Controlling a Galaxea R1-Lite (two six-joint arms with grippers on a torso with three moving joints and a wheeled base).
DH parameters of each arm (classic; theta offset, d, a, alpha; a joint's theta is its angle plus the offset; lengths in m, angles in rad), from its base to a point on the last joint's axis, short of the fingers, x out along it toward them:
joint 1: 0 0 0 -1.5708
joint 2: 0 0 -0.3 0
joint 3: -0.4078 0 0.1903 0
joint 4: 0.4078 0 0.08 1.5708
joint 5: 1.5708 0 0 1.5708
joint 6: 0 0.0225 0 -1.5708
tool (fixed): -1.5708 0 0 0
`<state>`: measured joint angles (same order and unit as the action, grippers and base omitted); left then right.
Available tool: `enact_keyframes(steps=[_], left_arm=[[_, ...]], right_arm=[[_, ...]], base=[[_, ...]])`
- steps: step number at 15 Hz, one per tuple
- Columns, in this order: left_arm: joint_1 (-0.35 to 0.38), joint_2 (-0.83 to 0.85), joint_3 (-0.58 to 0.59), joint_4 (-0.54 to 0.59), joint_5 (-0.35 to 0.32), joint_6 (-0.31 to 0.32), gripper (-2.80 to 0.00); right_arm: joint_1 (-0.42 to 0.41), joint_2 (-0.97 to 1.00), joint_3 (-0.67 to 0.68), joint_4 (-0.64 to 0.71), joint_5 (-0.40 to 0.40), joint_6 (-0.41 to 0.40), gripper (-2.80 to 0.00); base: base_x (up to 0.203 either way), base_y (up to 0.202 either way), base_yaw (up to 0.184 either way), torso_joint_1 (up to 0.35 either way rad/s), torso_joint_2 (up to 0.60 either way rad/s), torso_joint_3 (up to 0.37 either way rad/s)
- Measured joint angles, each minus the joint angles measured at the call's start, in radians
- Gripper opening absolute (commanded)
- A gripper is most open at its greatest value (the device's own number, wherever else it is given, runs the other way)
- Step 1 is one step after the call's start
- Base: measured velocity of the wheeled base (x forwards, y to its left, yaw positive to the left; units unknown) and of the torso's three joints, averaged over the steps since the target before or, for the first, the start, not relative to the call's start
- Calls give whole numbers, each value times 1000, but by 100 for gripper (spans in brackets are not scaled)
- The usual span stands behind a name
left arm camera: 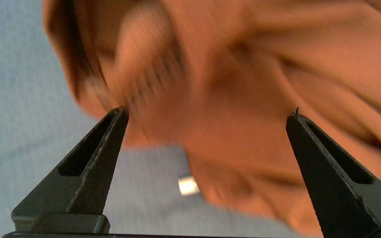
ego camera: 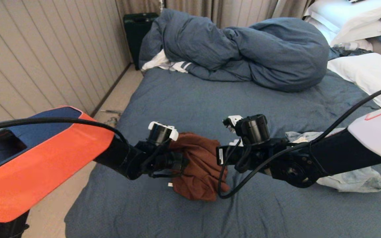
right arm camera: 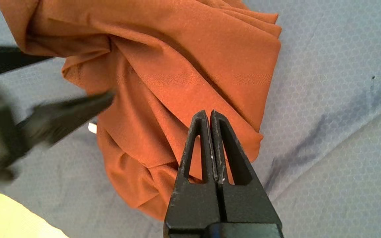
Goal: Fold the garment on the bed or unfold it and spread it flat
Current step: Fold the brown shorts
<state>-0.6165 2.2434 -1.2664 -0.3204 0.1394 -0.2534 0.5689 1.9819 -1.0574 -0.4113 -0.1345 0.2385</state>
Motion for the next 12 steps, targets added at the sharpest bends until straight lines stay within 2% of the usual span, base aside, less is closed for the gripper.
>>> enact_keyframes(steps=[6, 11, 12], left_arm=[[80, 113, -177, 54, 7, 5, 0], [109, 128, -240, 91, 6, 4, 0], [111, 127, -240, 92, 7, 4, -280]], right_arm=[[-6, 2, -10, 2, 2, 0, -280], [-7, 7, -10, 3, 2, 1, -280], [-7, 7, -10, 3, 2, 1, -280]], base=[[0, 0, 0, 0, 0, 0], [0, 0, 0, 0, 0, 0], [0, 0, 0, 0, 0, 0]])
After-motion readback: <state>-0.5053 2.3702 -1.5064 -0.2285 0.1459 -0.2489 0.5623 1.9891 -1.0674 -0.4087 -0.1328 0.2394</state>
